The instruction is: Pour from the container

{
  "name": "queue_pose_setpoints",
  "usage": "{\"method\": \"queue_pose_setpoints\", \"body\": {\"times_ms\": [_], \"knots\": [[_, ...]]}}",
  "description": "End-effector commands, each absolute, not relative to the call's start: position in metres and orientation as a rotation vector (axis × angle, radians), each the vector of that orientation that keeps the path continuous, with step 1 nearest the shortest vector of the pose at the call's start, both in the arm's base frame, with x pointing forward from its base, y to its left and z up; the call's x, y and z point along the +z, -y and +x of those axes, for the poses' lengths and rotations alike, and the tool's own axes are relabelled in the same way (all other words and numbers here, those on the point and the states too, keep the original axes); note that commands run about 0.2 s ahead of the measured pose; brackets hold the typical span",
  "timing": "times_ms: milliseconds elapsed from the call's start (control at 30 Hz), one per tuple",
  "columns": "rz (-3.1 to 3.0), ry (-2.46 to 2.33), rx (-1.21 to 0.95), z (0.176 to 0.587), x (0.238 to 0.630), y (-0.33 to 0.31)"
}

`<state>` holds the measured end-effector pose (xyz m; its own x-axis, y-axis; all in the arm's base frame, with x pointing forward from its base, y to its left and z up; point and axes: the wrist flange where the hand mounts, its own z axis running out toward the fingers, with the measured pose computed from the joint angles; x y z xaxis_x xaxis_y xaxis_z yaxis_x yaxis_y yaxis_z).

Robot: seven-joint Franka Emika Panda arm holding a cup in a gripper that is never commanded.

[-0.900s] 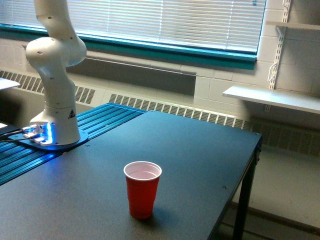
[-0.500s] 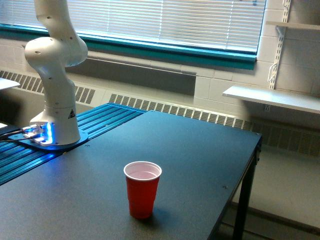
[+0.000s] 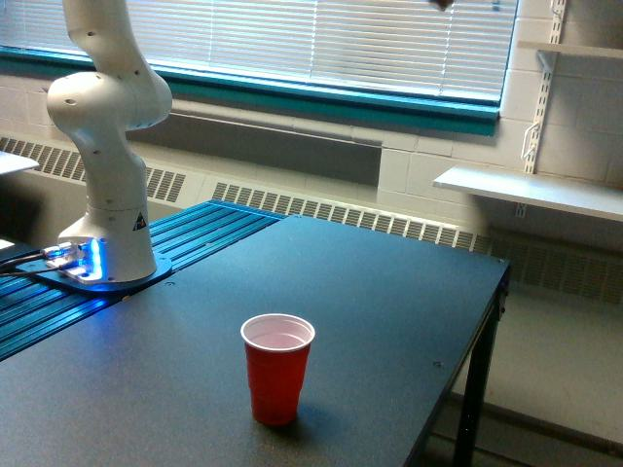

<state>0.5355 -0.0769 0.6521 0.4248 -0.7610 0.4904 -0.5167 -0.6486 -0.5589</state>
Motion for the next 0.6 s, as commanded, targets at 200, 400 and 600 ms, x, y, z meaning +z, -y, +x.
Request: {"method": "queue_pose_setpoints", "body": {"times_ms": [200,400,600], "knots": [[-2.368,-1.215,-1.064,0.506,0.623,0.113],[-2.385,-1.253,-1.035,0.490,0.601,0.127],[-2.419,-1.282,-1.006,0.476,0.580,0.138]]}}
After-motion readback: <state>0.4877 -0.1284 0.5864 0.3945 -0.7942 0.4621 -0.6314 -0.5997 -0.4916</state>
